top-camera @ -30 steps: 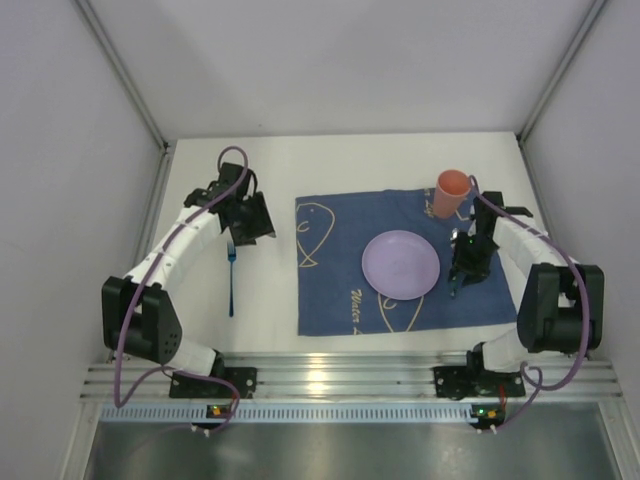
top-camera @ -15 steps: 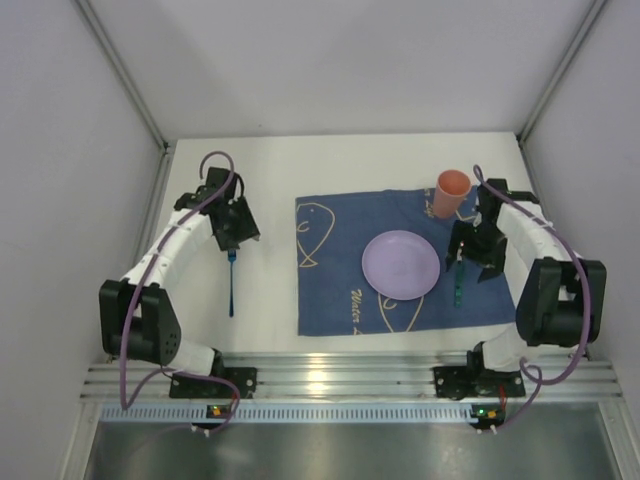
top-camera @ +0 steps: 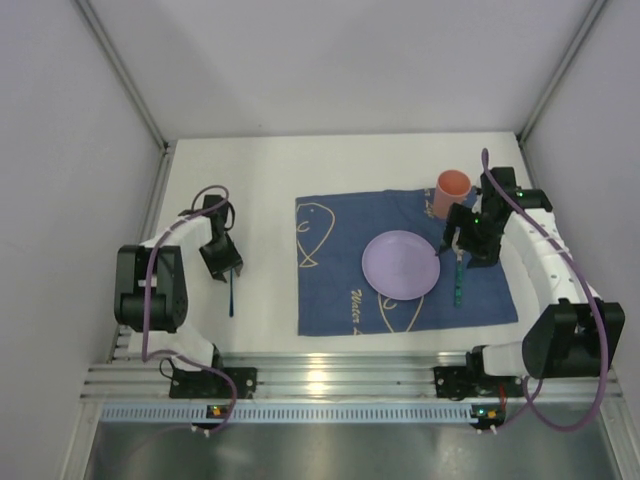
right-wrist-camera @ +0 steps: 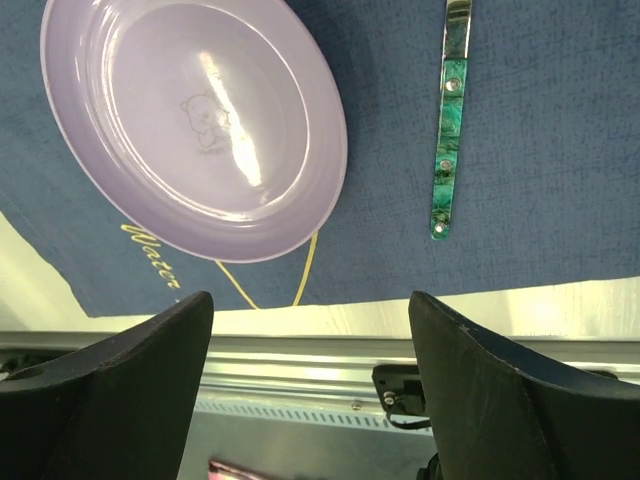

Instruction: Set the dinner table for one person

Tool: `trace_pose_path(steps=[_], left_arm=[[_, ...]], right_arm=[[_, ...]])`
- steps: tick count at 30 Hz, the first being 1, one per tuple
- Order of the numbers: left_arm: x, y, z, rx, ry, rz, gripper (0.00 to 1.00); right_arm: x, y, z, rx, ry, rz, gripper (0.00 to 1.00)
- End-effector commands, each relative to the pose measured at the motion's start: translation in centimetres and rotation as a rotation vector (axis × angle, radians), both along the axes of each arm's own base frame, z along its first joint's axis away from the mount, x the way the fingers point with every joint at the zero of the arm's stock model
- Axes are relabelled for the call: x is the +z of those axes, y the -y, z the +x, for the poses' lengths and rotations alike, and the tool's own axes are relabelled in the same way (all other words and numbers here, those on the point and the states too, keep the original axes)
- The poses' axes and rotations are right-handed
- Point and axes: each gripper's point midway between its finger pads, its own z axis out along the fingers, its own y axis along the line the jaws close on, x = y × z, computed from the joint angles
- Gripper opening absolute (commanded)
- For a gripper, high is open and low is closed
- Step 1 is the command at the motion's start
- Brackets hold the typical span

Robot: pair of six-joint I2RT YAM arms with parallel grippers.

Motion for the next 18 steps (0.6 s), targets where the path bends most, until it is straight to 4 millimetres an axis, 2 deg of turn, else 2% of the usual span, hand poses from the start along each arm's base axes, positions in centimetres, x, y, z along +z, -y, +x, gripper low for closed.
trace_pose_path(steps=[1,7,8,9,11,13,14,16,17,18], left_arm=[[-2.0,-1.4,0.5,-0.022,-0.003,0.075,0.43],[-4.3,-1.9,0.8,-0.055,-0.019,0.098,0.31],[-4.6,-1.9,0.9,-0.073,-0.021,0.097,0.26],[-5.4,-1.9,0.7,-0.08,-0.042,0.096,0.16],[-6.0,-2.0,0.8,-0.104,-0.054,0.1,0.04],[-6.1,-2.1,1.1,-0.119,-0.064,0.108,0.0],[-5.5,-2.0,1.0,-0.14,-0.075,0.121,0.0],[-2.6,-1.9,2.8,-0.165,0.007,0.181,0.0],[-1.2,-0.7,3.1,-0.214,0.031,0.195,0.0],[1.7,0.2,4.7,-0.229,0.122,0.204,0.0]], right_arm=[[1.6,-0.2,0.3,0.016,0.028,-0.001,0.79],[1.7,-0.3,0.1,0.025,0.031,0.006,0.79],[1.7,-0.4,0.1,0.029,0.028,0.01,0.79],[1.7,-0.4,0.0,0.033,0.029,0.012,0.78],[1.6,-0.3,0.0,0.041,0.032,0.008,0.77],[1.8,-0.2,0.0,0.042,0.033,0.001,0.76],[2.1,-0.2,0.0,0.044,0.042,0.002,0.76],[2.5,-0.4,0.2,0.038,0.053,0.012,0.76],[3.0,-0.6,0.3,0.032,0.067,0.022,0.76],[3.3,-0.9,0.6,0.033,0.08,0.04,0.76]])
